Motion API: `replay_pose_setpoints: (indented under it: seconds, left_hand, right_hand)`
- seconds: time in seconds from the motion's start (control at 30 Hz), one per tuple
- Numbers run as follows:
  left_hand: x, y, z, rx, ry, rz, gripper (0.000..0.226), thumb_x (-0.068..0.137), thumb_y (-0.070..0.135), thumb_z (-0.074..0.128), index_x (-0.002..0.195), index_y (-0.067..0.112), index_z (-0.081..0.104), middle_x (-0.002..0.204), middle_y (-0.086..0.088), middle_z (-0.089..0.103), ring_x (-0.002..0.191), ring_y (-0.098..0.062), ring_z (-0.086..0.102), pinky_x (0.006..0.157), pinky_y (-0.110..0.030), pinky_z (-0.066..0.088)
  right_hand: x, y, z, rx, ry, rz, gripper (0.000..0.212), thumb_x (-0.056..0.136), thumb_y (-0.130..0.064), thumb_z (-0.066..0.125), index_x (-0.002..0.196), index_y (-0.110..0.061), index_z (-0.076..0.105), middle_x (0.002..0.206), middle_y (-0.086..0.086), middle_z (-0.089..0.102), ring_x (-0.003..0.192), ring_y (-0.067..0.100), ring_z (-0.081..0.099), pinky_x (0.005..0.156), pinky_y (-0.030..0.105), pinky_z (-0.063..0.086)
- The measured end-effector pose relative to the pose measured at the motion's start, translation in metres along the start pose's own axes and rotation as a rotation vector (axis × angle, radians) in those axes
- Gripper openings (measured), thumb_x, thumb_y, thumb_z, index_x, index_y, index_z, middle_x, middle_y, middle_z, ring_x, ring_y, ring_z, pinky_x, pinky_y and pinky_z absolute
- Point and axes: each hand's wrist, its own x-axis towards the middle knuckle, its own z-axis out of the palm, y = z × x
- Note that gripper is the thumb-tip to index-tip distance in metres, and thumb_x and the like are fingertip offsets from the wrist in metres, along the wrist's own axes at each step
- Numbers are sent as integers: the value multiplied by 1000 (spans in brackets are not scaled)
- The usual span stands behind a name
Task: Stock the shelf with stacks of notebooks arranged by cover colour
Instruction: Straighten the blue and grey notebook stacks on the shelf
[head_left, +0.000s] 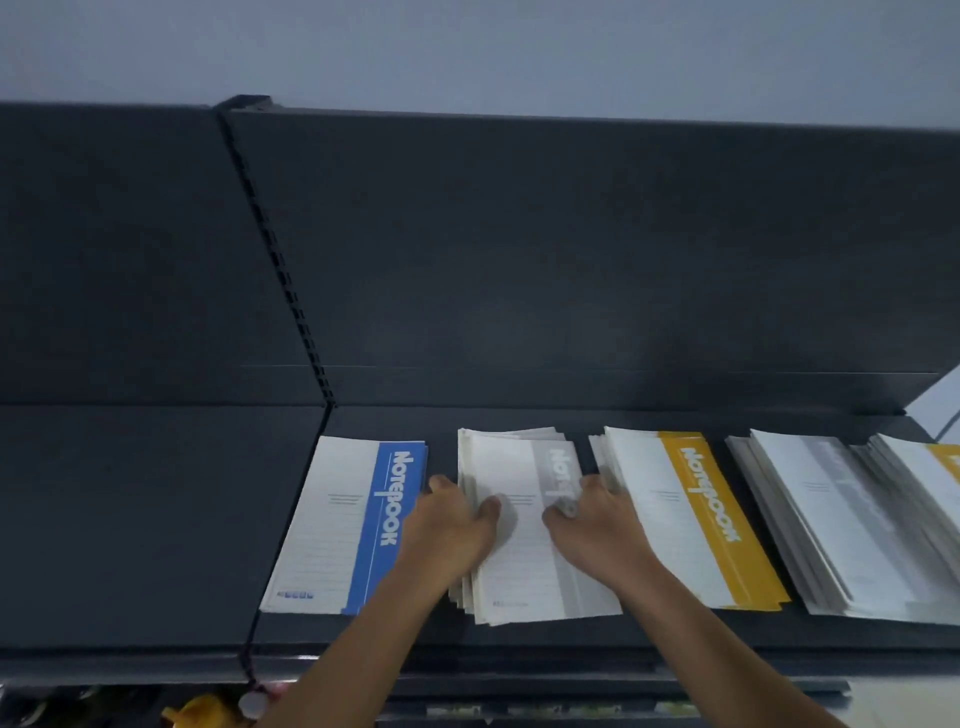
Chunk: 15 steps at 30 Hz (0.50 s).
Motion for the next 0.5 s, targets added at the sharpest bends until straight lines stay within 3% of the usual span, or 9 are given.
replay_pose_setpoints:
  seconds: [0.07,0.13,0.23,0.33,0.4,0.5]
  left_hand:
    - [2,4,1,-43,-16,-71,63,95,53,57,133,6,43,111,1,53,89,-11,51,70,-25,41]
    - [7,6,3,-135,-97,-127,56,91,47,60,130,9,51,115,0,58,96,-13,57,76,-29,48]
    - [12,13,3,-288,-161,-175,29,83,38,60,105,19,64,104,-1,67,95,-19,64,88,-40,56]
    - [14,19,1,-346,-159,-175,14,85,32,65,89,22,56,97,1,64,89,-14,61,76,-33,51]
    - [9,16,0,-425,-167,-162,22,87,34,70,97,21,55,102,2,63,92,-13,60,75,-32,49]
    - [-5,5,0,-544,-173,-76,34,90,43,71,114,27,53,115,5,65,105,-13,63,93,-40,53]
  right_hand:
    - [3,4,1,56,-13,27,26,91,-30,57,106,-10,51,88,-10,48,75,7,51,55,26,42]
    - [4,9,2,85,-16,30,22,91,-29,59,102,-14,48,86,-14,46,72,6,51,52,24,40]
    - [4,11,3,77,-53,24,25,91,-30,61,100,-22,40,83,-13,50,70,6,53,50,22,39]
    - [7,14,2,146,-113,54,23,90,-29,61,98,-20,42,88,-8,57,75,8,57,56,27,50]
    - [8,13,-2,256,-150,79,25,87,-29,63,104,-20,48,96,-5,63,81,11,63,67,33,57]
    - [8,12,-9,493,-204,33,47,78,-29,75,120,-27,54,100,-9,72,87,8,71,73,32,62]
